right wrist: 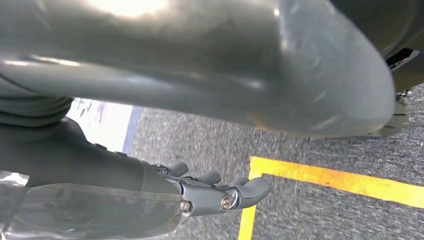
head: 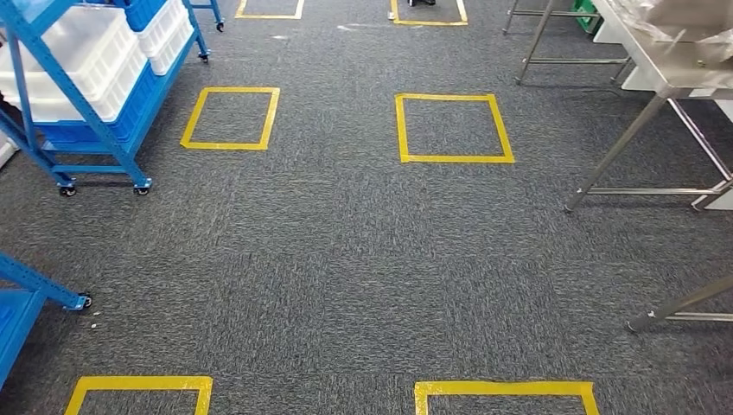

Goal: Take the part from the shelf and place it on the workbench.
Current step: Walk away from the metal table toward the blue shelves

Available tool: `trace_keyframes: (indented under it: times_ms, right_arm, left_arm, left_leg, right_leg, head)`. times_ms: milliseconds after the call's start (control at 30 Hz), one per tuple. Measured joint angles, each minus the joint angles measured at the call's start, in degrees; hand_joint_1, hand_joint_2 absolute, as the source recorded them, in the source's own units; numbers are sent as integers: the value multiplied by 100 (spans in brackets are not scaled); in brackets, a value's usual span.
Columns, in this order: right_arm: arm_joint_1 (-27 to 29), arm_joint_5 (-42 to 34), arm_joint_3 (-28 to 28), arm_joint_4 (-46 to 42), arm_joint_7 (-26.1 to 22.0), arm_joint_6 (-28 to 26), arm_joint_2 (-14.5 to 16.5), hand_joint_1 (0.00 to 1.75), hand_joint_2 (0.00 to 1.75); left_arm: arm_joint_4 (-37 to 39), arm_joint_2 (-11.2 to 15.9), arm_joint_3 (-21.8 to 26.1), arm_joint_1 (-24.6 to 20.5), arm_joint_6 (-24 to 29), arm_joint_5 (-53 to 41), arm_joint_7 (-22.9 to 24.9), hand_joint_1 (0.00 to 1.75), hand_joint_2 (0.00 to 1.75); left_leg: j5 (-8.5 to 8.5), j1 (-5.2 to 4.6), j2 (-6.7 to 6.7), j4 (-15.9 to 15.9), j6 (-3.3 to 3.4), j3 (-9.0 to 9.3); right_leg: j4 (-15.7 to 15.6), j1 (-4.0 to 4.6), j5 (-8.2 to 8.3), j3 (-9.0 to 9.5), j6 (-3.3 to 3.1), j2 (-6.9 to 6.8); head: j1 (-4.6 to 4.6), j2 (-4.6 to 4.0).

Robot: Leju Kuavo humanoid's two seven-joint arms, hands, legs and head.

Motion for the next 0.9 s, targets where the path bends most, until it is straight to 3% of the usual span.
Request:
trace_keyframes:
  times_ms: [67, 100, 133, 200, 267, 333, 400, 433, 500, 567, 600, 633, 700, 733, 800, 833, 900]
  right_arm:
    - [13, 3, -1, 0, 5, 3, -16, 0, 0]
    - [14, 5, -1, 0, 7, 4, -22, 0, 0]
    - [8, 6, -1, 0, 8, 5, -26, 0, 0]
    - [-12, 7, -2, 0, 10, 6, -27, 0, 0]
    - [-9, 8, -3, 0, 11, 6, -28, 0, 0]
    - [14, 9, -3, 0, 11, 6, -29, 0, 0]
    - [24, 9, -3, 0, 13, 6, -30, 0, 0]
    - [23, 9, -3, 0, 13, 7, -30, 0, 0]
    - [15, 11, -3, 0, 13, 10, -30, 0, 0]
    - [13, 16, -3, 0, 16, 13, -30, 0, 0]
    - [14, 22, -3, 0, 18, 14, -31, 0, 0]
    - [10, 28, -3, 0, 20, 14, -31, 0, 0]
    - [-14, 45, -4, 0, 23, 15, -33, 0, 0]
    - [-25, 52, -4, 0, 25, 15, -34, 0, 0]
    - [-24, 65, -4, 0, 28, 27, -38, 0, 0]
    - [-15, 72, -3, 0, 29, 36, -39, 0, 0]
    - [1, 91, -3, 0, 32, 57, -42, 0, 0]
  left_arm:
    - [0, -2, -4, -10, -5, -4, 0, 0, 0]
    - [0, -2, -6, -16, -7, -6, 0, 0, 0]
    - [0, -2, -7, -15, -8, -7, 0, 0, 0]
    - [0, -2, -8, 2, -8, -10, 0, 0, 0]
    - [0, -2, -8, 11, -8, -10, 1, 0, 0]
    - [0, -2, -9, -1, -8, -10, 2, 0, 0]
    - [1, -4, -10, -3, -9, -13, 2, 0, 0]
    - [1, -5, -10, 2, -9, -15, 2, 0, 0]
    - [0, -4, -10, 14, -10, -18, 2, 0, 0]
    - [0, -1, -13, 5, -15, -22, 1, 0, 0]
    - [0, 1, -15, -3, -18, -24, -1, 0, 0]
    - [0, 1, -17, -6, -21, -26, -3, 0, 0]
    - [0, 4, -18, 7, -23, -28, -4, 0, 0]
    - [0, 7, -18, 16, -23, -28, -4, 0, 0]
    - [0, 10, -19, 12, -23, -30, -4, 0, 0]
    - [0, 11, -19, 3, -23, -31, -4, 0, 0]
    - [0, 13, -19, -11, -23, -32, -4, 0, 0]
  left_leg:
    - [-6, -6, -151, 27, -40, -17]
    - [-3, -2, -213, 35, -72, -40]
    - [7, 5, -277, 36, -110, -62]
    - [18, 25, -358, 29, -180, -95]
    - [-141, 15, -131, 258, -225, -207]
    - [-517, 13, 215, 926, -256, -515]
    - [-771, 34, 338, 1572, -291, -810]
    - [-751, 45, 364, 1645, -304, -831]
    - [-437, 60, 472, 1110, -311, -520]
    - [-159, 40, 728, 343, -279, -103]
    - [-106, 23, 809, 138, -249, 3]
    - [-100, 5, 832, 54, -214, 34]
    - [-75, -3, 700, 23, -138, 24]
    - [-57, 3, 643, -1, -103, 31]
    - [-16, 20, 530, -41, -31, 47]
    - [-7, 16, 469, -41, -11, 36]
    - [2, 5, 317, -36, 12, 18]
  right_leg:
    - [-659, -4, 308, 259, -51, 284]
    - [-820, -1, 346, 317, -69, 384]
    - [-868, 7, 328, 333, -86, 408]
    - [-922, 5, 347, 358, -136, 275]
    - [-992, -9, 376, 396, -209, 107]
    - [-1020, 7, 378, 412, -257, -82]
    - [-1018, 29, 364, 413, -276, -275]
    - [-1016, 35, 357, 415, -277, -360]
    - [-1008, 37, 333, 437, -257, -511]
    - [-982, 58, 291, 467, -208, -636]
    - [-971, 72, 273, 480, -179, -692]
    - [-964, 85, 260, 491, -150, -745]
    - [-963, 74, 238, 519, -91, -818]
    - [-922, 58, 191, 515, -57, -738]
    - [-546, 25, -70, 355, -4, -416]
    - [-192, 18, -259, 185, 5, -254]
    - [514, 12, -518, -182, 9, -141]
  head:
    - [-2, 0]
    - [-3, 0]
    - [-5, 0]
    - [-8, 0]
    - [-26, 0]
    - [-48, 0]
    - [-57, 0]
    - [-57, 0]
    - [-59, 0]
    - [-58, 0]
    - [-48, 0]
    - [-37, 0]
    - [-20, 1]
    - [-14, 1]
    - [2, 1]
    - [13, 1]
    - [19, 1]
